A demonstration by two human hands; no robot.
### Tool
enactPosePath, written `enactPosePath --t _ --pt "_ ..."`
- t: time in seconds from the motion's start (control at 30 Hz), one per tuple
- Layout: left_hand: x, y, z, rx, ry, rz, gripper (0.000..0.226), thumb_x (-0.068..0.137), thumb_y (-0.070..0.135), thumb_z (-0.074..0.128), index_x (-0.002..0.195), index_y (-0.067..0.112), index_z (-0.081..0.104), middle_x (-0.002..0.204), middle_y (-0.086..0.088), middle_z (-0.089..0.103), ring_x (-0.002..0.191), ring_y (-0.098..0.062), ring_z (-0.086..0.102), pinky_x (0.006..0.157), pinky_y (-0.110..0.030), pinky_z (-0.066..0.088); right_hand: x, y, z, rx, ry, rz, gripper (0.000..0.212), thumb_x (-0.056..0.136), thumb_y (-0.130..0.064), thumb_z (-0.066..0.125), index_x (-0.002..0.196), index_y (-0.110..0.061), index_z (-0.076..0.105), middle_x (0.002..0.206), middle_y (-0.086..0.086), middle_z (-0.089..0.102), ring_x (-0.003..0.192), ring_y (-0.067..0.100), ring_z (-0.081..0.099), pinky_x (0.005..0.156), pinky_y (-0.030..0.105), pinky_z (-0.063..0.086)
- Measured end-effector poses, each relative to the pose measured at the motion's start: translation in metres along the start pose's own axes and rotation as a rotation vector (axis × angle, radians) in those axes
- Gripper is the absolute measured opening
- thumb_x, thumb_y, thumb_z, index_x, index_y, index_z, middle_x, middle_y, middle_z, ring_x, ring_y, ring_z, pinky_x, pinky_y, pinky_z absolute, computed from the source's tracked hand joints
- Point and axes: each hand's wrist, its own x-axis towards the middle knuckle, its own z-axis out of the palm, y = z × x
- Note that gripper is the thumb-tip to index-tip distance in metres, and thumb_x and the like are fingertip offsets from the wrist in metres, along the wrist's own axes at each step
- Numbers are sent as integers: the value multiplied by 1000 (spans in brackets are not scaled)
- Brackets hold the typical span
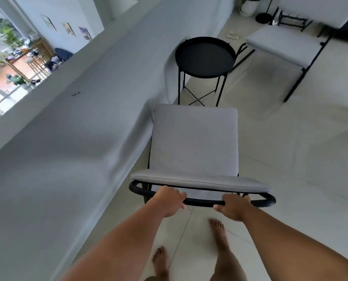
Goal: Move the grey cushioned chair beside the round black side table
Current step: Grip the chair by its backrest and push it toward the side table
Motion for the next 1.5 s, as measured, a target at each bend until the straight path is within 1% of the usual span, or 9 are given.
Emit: enactPosePath --t 0.17,0.43,0.63,0.83,0.97,1.13,1.27,1.43,1.5 --pt "-35 -38 16 83 -53 2 27 97 24 51 122 15 43 95 -8 65 86 -28 64 65 -37 48 -11 -59 22 69 30 46 54 94 -65 39 115 -19 57 125 3 63 125 25 51 113 53 17" --pt "-32 -108 9 127 4 -67 26 99 31 44 122 20 47 104 -8 63 94 -28 62 69 -36 42 5 -119 -2 194 101 61 56 95 -63 38 119 -16 56 122 5 62 122 28 53 110 50 27" --pt "-11 -176 -15 138 32 -199 26 99 29 43 124 22 47 119 -7 59 111 -26 56 86 -37 44 46 -164 -38 256 182 53 59 94 -64 37 119 -15 57 125 8 62 121 31 53 103 49 30" --pt "11 -224 -20 117 18 -277 24 100 28 43 123 21 46 120 -6 57 113 -24 56 93 -39 43 90 -198 -52 282 216 53 57 95 -64 38 117 -15 56 123 8 62 119 32 53 98 49 31" --pt "23 -232 -16 129 27 -248 25 100 29 43 123 21 45 119 -5 57 110 -24 56 90 -37 43 102 -193 -56 230 248 54 55 96 -63 36 115 -15 55 114 8 63 113 32 55 94 48 32" --pt "43 -219 -23 142 52 -237 30 95 23 48 125 21 45 118 -5 58 109 -24 56 78 -36 44 105 -165 -68 182 253 79 50 97 -60 34 113 -17 54 114 8 64 113 32 55 99 52 30" --pt "63 -208 -28 87 89 -240 22 98 31 47 118 21 50 114 -6 60 108 -26 56 83 -37 44 108 -142 -79 124 256 101 43 98 -55 37 116 -19 53 113 8 63 113 30 54 94 49 30" --pt "75 -206 -33 71 60 -250 21 98 32 49 116 22 49 109 -5 59 102 -25 57 72 -36 38 111 -132 -88 136 213 89 47 99 -55 36 123 -19 52 122 9 61 119 30 50 100 51 28" --pt "74 -204 -34 57 43 -265 22 97 30 50 117 22 49 109 -4 59 102 -25 57 73 -36 40 110 -131 -89 162 193 74 54 97 -60 37 126 -17 53 127 10 58 123 31 47 102 52 28"
